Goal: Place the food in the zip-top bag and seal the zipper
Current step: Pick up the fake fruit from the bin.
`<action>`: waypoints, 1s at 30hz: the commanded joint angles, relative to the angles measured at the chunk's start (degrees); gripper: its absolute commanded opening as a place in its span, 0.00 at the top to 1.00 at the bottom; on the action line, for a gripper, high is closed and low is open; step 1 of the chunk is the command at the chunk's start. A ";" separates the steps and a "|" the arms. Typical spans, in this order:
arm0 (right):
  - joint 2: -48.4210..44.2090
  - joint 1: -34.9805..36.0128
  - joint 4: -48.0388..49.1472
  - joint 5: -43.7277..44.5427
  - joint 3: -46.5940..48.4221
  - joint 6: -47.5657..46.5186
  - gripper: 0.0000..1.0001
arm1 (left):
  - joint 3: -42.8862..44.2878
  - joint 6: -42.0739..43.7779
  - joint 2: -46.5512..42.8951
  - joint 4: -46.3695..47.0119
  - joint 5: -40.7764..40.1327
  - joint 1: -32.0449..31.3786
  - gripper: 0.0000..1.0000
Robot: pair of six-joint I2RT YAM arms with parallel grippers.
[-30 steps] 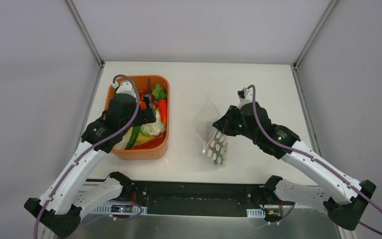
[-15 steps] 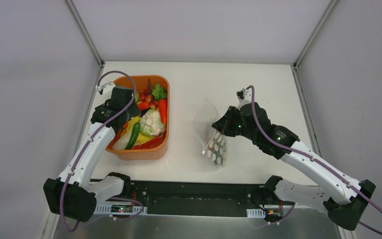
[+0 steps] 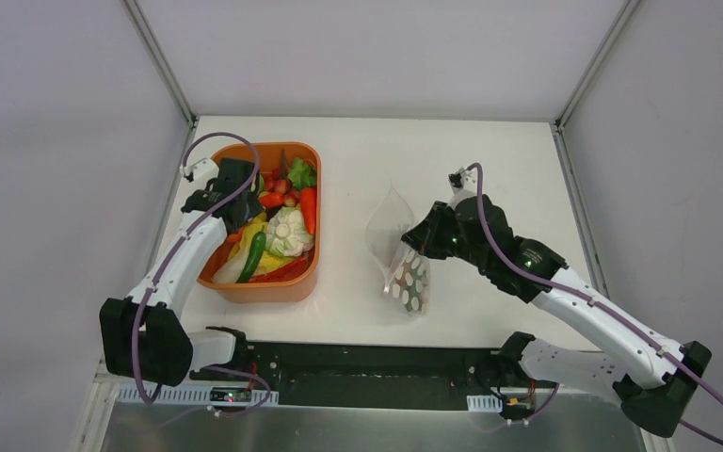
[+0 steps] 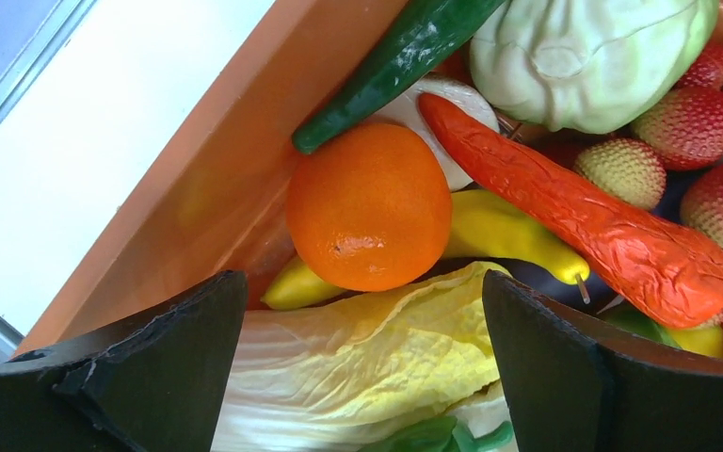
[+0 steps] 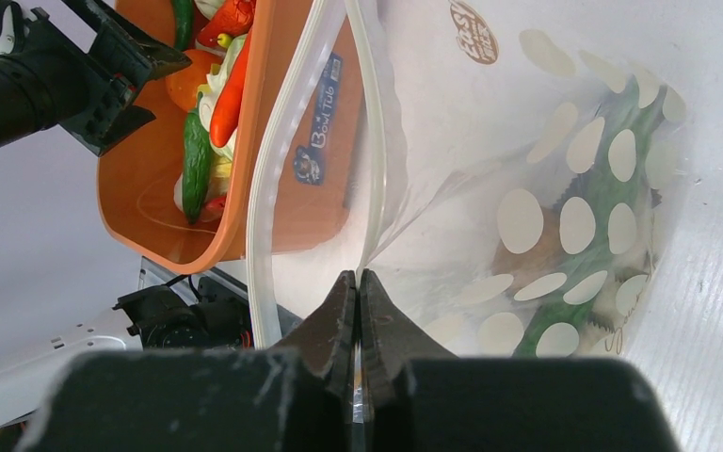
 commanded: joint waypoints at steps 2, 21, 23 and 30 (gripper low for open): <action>-0.56 0.17 2.48 -0.46 0.17 -0.29 0.99 | -0.28 -3.81 2.46 0.23 -2.04 1.15 0.01; 0.20 0.21 2.48 -1.32 0.54 -0.19 0.98 | -3.23 -4.53 3.88 2.67 0.01 3.04 0.51; 0.17 0.18 2.52 -1.20 0.61 -0.18 0.98 | -3.24 -3.83 0.73 1.97 0.12 3.10 0.62; 0.55 0.22 3.07 -1.41 0.40 0.19 0.98 | -3.09 -0.72 -10.94 1.27 3.30 3.04 0.71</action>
